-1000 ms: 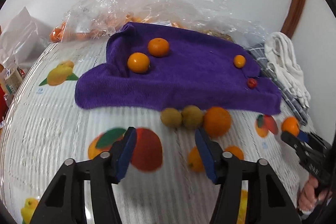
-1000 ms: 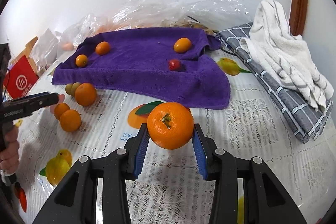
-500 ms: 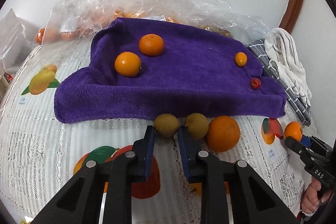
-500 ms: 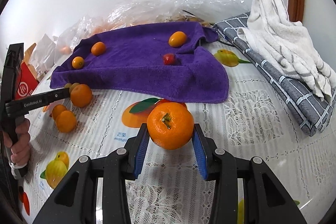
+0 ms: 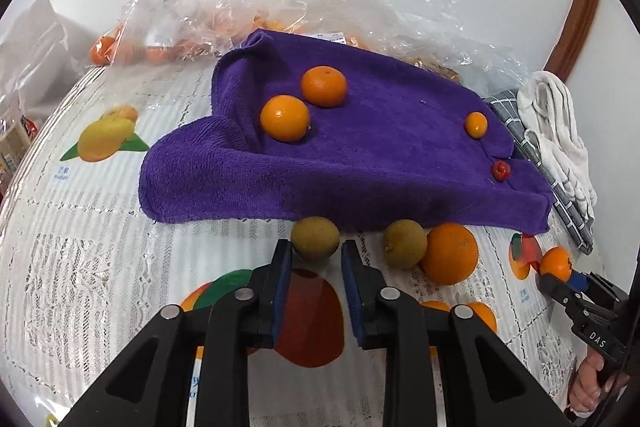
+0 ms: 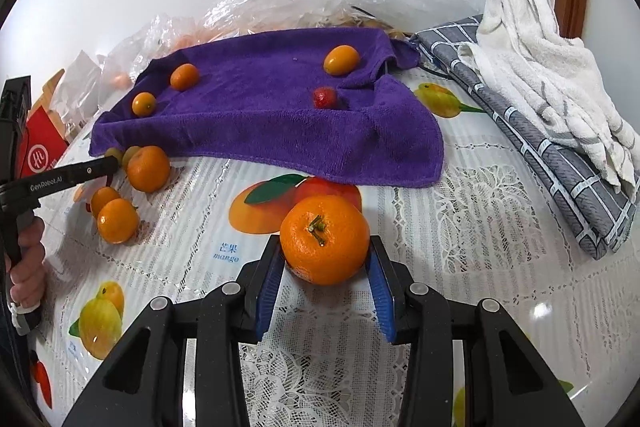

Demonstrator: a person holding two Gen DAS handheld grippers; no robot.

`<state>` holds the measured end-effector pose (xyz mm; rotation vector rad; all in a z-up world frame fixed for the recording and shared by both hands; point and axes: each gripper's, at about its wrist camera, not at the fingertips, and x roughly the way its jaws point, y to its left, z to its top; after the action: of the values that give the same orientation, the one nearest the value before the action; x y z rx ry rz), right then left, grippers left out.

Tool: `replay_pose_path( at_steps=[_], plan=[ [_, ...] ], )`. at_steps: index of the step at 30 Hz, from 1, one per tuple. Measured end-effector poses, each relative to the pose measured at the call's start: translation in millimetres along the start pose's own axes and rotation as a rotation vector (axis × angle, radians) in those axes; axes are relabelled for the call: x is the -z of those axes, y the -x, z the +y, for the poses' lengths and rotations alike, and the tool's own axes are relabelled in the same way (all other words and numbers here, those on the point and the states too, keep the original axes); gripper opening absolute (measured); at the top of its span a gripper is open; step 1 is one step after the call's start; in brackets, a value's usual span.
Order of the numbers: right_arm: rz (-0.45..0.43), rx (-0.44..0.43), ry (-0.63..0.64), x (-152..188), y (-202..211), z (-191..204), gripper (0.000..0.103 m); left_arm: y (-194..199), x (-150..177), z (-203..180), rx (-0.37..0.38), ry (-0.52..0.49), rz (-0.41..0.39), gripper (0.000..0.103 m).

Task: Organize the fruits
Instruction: 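Close the left gripper on the small yellow-green fruit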

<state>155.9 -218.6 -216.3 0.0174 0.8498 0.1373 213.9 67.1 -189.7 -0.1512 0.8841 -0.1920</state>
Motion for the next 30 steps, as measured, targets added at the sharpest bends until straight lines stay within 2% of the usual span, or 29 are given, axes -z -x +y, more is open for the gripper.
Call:
replay_pose_path(
  at_steps=[2, 4, 8, 14, 16, 21, 24, 27, 30],
  plan=[
    [0.001, -0.001, 0.006, 0.2, -0.1, 0.8, 0.043, -1.8, -1.2, -3.6, -0.004, -0.018, -0.001, 0.035],
    [0.001, -0.003, 0.008, 0.4, 0.2, 0.9, 0.043, -3.6, -2.2, -8.1, -0.005, -0.034, -0.003, 0.048],
    [0.003, -0.006, 0.008, -0.3, -0.6, 0.4, 0.043, -4.4, -1.7, -11.2, -0.02, -0.042, -0.005, 0.048],
    [0.005, 0.003, 0.022, -0.4, -1.8, 2.7, 0.044, -4.8, -2.2, -7.2, -0.045, -0.013, -0.008, 0.034],
    [0.006, -0.005, 0.025, -0.7, -2.2, 2.2, 0.046, -4.2, -2.5, -1.1, -0.044, 0.013, -0.011, 0.025],
    [0.007, -0.001, 0.031, -0.8, -3.2, 2.8, 0.046, 0.0, -1.7, 3.7, -0.007, 0.035, -0.034, 0.025],
    [0.0, -0.006, 0.016, -0.5, -2.2, -0.5, 0.042, 7.3, -0.8, -3.1, -0.001, 0.007, -0.07, 0.025],
    [-0.016, -0.016, 0.001, 0.4, 1.2, -2.8, 0.042, 15.6, 0.9, -10.3, 0.029, -0.02, -0.113, 0.025],
    [-0.044, -0.035, -0.01, 1.2, 6.9, -4.8, 0.042, 16.9, 0.3, -11.4, 0.075, -0.011, -0.112, 0.025]
  ],
)
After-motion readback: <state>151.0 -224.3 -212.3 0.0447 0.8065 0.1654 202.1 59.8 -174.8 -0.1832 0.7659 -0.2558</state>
